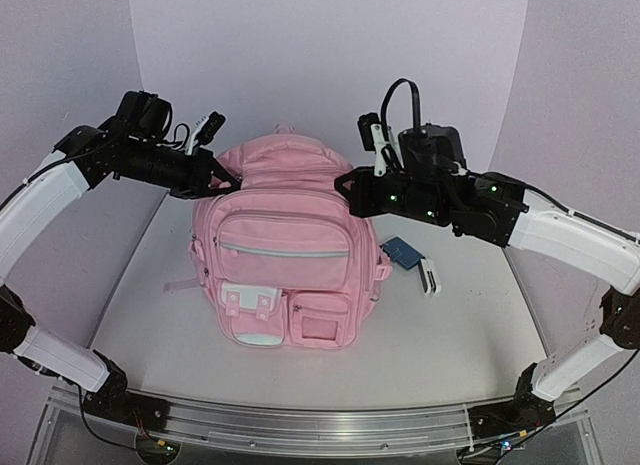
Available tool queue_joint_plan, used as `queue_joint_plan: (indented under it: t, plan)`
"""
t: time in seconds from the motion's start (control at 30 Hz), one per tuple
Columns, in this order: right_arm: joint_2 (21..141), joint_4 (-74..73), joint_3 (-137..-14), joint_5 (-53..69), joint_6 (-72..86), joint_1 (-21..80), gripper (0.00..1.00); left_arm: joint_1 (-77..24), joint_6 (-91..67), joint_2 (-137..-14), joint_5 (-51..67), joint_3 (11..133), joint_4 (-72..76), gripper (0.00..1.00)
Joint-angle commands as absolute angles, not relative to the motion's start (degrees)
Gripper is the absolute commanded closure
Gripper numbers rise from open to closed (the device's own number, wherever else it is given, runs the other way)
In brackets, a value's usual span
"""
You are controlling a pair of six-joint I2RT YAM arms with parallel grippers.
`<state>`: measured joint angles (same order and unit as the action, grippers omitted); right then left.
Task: Pack the student bag
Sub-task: Zip the student bag at the center of the board.
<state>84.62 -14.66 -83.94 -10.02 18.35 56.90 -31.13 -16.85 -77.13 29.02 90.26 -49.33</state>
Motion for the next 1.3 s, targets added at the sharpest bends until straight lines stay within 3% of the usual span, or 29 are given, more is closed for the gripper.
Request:
queue_joint_plan:
  t: [0.0, 0.3, 0.53, 0.77, 1.27]
  plan:
    - [82.22, -17.07, -82.68, -20.20, 20.42, 55.59, 1.00, -28.34, -18.58, -74.28, 22.18, 90.17, -56.26, 1.00]
    - [81.69, -17.84, -81.22, -21.83, 22.74, 52.91, 1.00, -20.36, -19.53, -71.62, 30.98, 88.57, -55.52, 0.97]
    - [81.82, -18.01, -81.11, -21.68, 22.98, 51.98, 1.00, -19.75, -19.41, -70.97, 32.69, 86.99, -56.92, 0.99]
    - [81.16, -18.00, -80.97, -23.24, 23.98, 51.48, 1.00, -18.00, -22.02, -68.02, 26.00, 76.77, -56.54, 1.00]
    - [81.11, -17.89, -81.37, -22.32, 24.07, 51.39, 1.00, -15.93, -32.33, -59.77, 24.39, 54.05, -42.41, 0.99]
